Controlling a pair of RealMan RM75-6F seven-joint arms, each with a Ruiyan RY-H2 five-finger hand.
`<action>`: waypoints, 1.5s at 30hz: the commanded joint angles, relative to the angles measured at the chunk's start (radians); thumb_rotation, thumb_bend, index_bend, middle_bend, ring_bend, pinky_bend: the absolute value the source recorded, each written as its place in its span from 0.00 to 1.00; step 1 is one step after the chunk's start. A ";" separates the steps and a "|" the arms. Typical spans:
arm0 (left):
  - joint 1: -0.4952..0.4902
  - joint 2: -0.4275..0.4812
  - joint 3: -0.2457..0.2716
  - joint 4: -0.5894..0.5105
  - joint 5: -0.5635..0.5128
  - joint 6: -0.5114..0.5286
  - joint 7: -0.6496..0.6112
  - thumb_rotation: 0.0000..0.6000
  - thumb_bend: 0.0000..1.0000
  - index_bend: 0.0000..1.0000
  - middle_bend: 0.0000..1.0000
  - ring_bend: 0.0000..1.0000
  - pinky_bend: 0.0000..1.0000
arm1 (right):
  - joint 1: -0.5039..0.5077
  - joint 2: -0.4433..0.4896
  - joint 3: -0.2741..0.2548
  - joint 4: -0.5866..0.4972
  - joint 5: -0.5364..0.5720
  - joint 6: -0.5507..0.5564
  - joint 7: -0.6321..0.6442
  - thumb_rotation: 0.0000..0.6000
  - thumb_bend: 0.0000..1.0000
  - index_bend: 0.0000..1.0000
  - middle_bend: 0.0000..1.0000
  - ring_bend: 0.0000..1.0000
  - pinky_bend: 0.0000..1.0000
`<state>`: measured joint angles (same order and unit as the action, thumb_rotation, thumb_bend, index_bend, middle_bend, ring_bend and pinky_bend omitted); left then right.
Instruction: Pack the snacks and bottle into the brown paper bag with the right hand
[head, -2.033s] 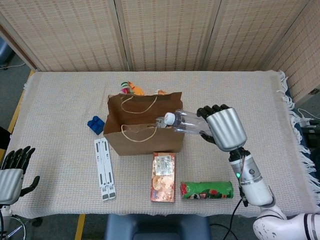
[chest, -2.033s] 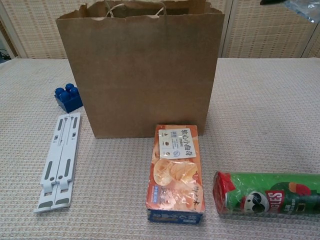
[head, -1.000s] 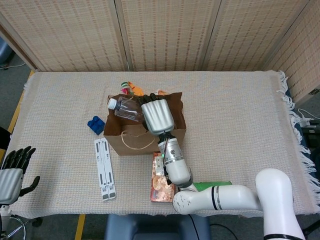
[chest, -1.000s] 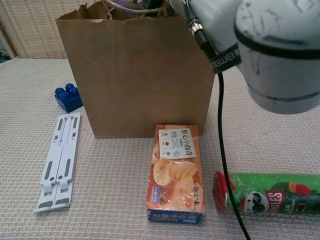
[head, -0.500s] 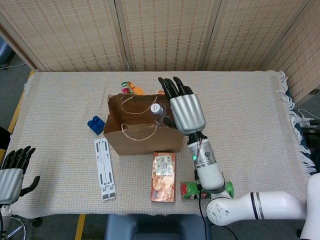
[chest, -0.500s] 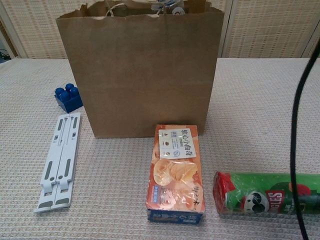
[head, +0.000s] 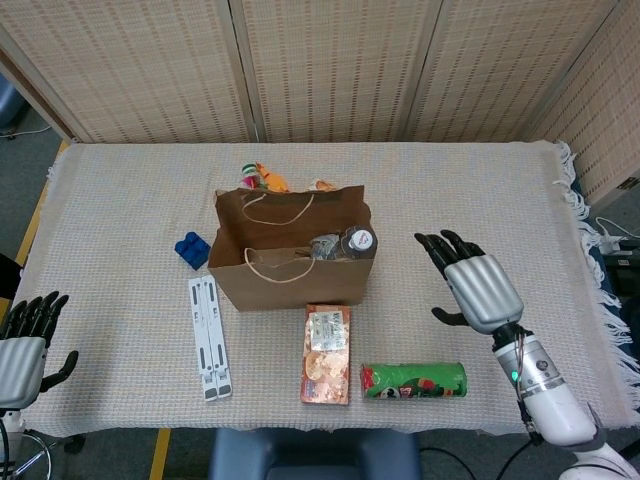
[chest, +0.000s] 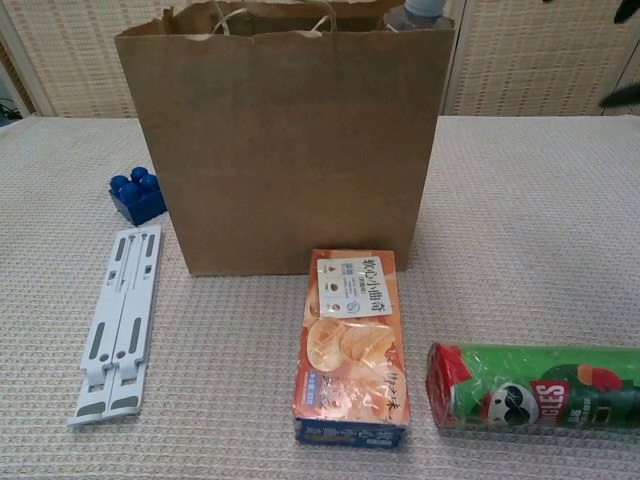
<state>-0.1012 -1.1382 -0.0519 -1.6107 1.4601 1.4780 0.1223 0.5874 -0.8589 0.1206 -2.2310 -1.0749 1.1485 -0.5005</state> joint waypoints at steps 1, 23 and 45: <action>0.001 -0.003 -0.002 -0.001 -0.003 0.003 0.008 1.00 0.35 0.00 0.00 0.00 0.00 | -0.042 0.047 -0.120 0.080 -0.053 -0.164 0.037 1.00 0.07 0.00 0.10 0.05 0.25; -0.001 0.003 -0.001 0.004 0.002 -0.005 -0.024 1.00 0.35 0.01 0.00 0.00 0.00 | 0.128 -0.351 -0.205 0.194 0.227 -0.269 -0.299 1.00 0.02 0.00 0.10 0.03 0.24; 0.000 0.003 0.000 0.004 0.004 -0.005 -0.024 1.00 0.35 0.00 0.00 0.00 0.00 | 0.133 -0.493 -0.277 0.280 0.235 -0.079 -0.363 1.00 0.21 0.63 0.53 0.57 0.72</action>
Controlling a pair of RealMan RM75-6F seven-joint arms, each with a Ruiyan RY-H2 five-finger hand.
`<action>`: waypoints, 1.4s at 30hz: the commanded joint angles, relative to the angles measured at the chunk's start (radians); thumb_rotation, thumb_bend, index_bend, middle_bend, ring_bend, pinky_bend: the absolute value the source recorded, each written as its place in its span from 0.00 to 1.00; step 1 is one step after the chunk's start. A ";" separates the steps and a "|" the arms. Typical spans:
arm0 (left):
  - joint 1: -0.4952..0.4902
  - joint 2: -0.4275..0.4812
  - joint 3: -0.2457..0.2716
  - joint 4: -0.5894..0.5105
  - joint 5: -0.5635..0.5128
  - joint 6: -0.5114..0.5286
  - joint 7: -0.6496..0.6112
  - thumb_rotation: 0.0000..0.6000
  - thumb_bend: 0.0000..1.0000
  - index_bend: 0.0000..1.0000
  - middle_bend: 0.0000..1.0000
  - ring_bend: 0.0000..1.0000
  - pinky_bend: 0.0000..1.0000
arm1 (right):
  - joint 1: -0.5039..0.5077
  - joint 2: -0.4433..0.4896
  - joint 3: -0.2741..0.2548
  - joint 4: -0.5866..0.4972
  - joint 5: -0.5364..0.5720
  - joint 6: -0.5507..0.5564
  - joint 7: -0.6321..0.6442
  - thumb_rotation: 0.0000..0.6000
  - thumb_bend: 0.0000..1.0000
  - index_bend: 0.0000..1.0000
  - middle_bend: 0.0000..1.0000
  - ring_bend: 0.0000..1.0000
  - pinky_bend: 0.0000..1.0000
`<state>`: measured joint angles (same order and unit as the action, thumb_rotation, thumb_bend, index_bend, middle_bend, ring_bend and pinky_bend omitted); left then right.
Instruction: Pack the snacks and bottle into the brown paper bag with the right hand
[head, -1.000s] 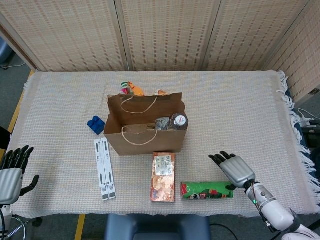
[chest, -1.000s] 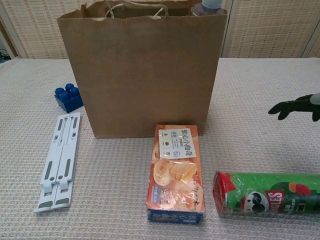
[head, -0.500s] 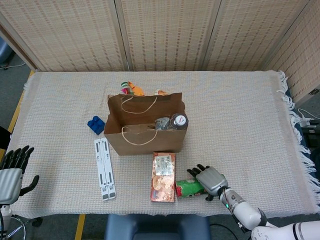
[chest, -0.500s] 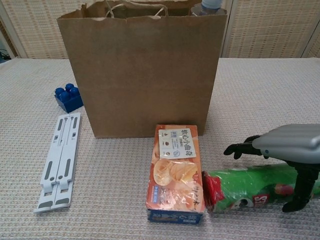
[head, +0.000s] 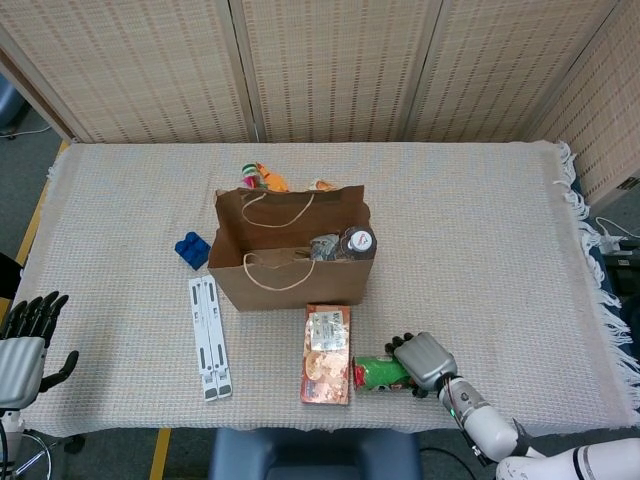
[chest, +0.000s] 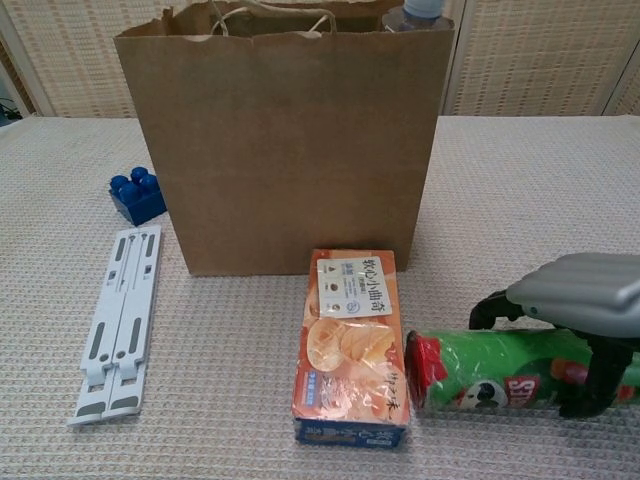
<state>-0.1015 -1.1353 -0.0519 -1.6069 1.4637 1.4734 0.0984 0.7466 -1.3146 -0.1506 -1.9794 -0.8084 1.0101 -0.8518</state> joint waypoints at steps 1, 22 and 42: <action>0.000 0.000 0.000 0.000 0.000 0.000 0.000 1.00 0.35 0.00 0.00 0.00 0.00 | -0.034 -0.038 -0.004 0.028 -0.044 0.075 -0.003 1.00 0.22 0.66 0.55 0.59 0.73; 0.000 0.000 0.000 -0.001 0.000 -0.001 0.002 1.00 0.35 0.01 0.00 0.00 0.00 | -0.021 0.225 0.468 -0.262 -0.273 0.336 0.406 1.00 0.22 0.67 0.56 0.60 0.74; -0.005 0.009 0.002 0.009 0.004 -0.013 -0.034 1.00 0.35 0.01 0.00 0.00 0.00 | 0.493 -0.334 0.731 0.300 0.060 0.368 0.065 1.00 0.22 0.63 0.56 0.57 0.72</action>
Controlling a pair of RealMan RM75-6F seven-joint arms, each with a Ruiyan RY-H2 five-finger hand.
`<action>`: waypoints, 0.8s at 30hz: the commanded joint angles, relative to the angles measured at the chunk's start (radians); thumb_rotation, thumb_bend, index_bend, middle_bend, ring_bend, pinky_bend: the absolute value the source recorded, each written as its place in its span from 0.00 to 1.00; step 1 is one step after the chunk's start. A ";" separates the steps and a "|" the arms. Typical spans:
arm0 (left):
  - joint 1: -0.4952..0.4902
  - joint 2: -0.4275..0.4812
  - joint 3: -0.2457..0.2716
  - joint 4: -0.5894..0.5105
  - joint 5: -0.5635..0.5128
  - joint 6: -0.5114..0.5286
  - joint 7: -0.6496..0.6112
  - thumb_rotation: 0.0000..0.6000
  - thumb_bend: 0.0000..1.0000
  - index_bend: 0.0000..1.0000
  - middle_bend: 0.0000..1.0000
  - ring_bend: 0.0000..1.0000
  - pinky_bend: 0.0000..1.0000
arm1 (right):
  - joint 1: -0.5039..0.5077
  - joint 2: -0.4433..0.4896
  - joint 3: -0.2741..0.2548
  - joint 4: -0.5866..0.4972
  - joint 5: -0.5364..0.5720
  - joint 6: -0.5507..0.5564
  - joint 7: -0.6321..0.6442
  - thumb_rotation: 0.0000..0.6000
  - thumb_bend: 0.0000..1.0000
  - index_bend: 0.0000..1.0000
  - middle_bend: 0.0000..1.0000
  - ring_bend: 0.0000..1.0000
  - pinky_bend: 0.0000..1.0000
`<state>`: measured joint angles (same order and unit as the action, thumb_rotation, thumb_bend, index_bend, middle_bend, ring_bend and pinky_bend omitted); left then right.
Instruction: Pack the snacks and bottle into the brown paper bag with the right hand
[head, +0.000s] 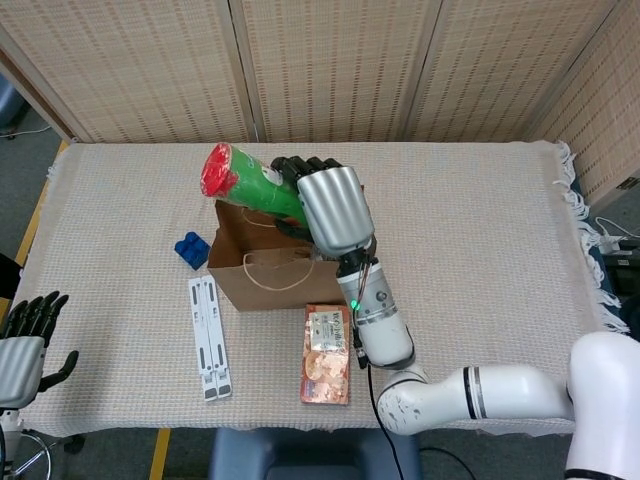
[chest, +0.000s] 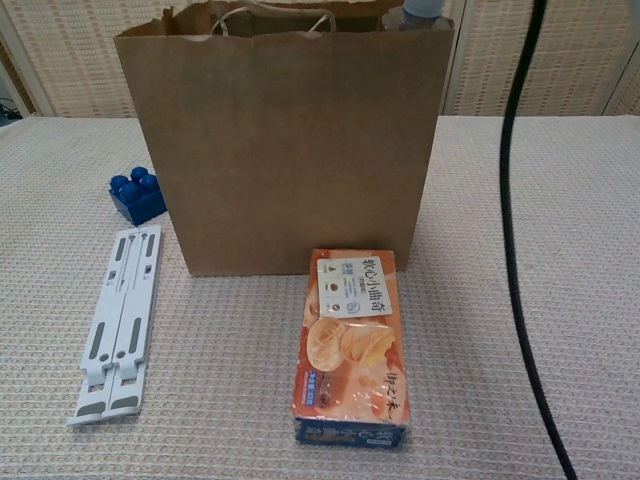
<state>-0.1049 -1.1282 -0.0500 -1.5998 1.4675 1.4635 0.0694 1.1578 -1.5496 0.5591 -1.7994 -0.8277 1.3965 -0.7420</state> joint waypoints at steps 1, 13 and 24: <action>-0.002 0.002 0.000 0.002 0.001 -0.003 -0.008 1.00 0.35 0.02 0.00 0.00 0.00 | 0.089 -0.111 0.017 0.137 0.099 -0.030 -0.053 1.00 0.22 0.60 0.56 0.55 0.70; -0.002 0.006 0.004 0.003 0.008 -0.004 -0.019 1.00 0.35 0.02 0.00 0.00 0.00 | 0.079 -0.078 0.016 0.083 0.275 -0.064 -0.109 1.00 0.08 0.00 0.10 0.05 0.32; 0.000 0.002 0.003 0.002 0.006 0.002 -0.005 1.00 0.35 0.02 0.00 0.00 0.00 | -0.128 0.172 -0.044 -0.235 0.158 -0.019 0.006 1.00 0.08 0.00 0.10 0.05 0.30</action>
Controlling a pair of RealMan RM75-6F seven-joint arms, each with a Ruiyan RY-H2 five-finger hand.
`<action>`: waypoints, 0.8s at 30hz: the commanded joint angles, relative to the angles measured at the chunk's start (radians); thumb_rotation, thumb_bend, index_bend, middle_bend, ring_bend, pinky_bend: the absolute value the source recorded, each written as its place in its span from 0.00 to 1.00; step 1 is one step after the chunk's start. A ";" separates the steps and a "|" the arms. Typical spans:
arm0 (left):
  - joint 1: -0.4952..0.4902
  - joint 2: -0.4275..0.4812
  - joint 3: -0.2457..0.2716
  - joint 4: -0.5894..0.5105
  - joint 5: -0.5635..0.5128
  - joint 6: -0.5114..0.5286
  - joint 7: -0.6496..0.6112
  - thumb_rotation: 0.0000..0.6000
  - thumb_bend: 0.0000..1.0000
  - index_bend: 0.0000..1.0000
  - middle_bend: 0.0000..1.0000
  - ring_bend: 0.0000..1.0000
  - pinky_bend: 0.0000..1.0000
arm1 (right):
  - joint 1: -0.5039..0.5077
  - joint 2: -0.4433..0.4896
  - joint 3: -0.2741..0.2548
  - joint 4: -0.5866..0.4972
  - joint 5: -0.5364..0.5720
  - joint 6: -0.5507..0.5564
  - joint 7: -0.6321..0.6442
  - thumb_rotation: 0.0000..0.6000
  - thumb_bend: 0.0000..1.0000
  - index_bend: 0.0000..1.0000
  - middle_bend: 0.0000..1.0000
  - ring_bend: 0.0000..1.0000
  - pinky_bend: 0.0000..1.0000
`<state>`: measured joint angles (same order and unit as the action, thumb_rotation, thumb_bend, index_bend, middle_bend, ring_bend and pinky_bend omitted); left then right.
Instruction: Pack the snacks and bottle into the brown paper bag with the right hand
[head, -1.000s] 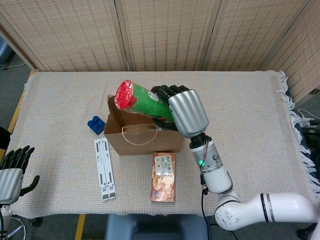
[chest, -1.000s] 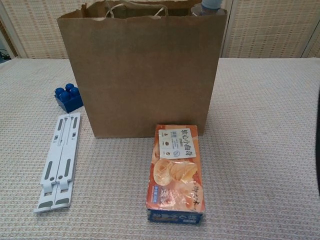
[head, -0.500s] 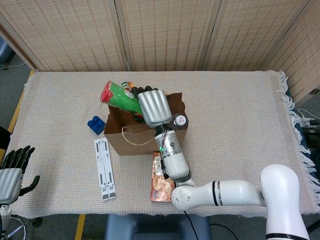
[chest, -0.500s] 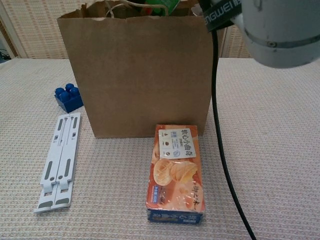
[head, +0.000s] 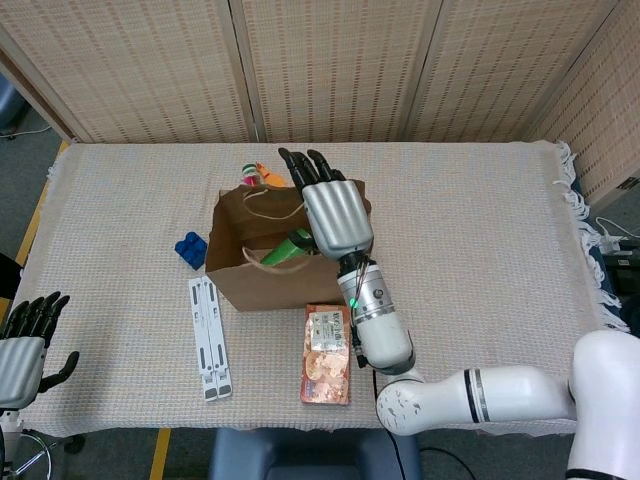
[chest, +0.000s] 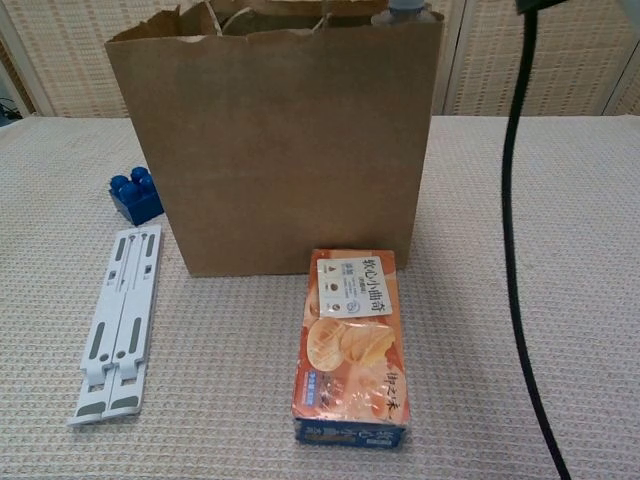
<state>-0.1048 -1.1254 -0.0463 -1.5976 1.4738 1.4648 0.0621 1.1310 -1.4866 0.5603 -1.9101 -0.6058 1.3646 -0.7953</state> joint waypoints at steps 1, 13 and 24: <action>0.000 -0.001 0.000 -0.001 -0.001 0.002 0.005 1.00 0.35 0.02 0.00 0.00 0.00 | -0.144 0.155 -0.076 -0.167 -0.099 0.008 0.080 1.00 0.08 0.00 0.10 0.05 0.30; 0.005 -0.012 -0.005 -0.008 -0.008 0.014 0.040 1.00 0.35 0.02 0.00 0.00 0.00 | -0.576 0.551 -0.501 -0.153 -0.802 -0.108 0.591 1.00 0.08 0.01 0.10 0.06 0.30; 0.008 -0.019 -0.009 -0.013 -0.014 0.022 0.064 1.00 0.35 0.02 0.00 0.00 0.00 | -0.600 0.541 -0.650 0.142 -1.219 -0.180 0.583 1.00 0.07 0.00 0.10 0.03 0.28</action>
<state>-0.0967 -1.1448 -0.0553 -1.6107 1.4593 1.4865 0.1259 0.5399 -0.9465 -0.0573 -1.8227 -1.7584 1.2231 -0.1736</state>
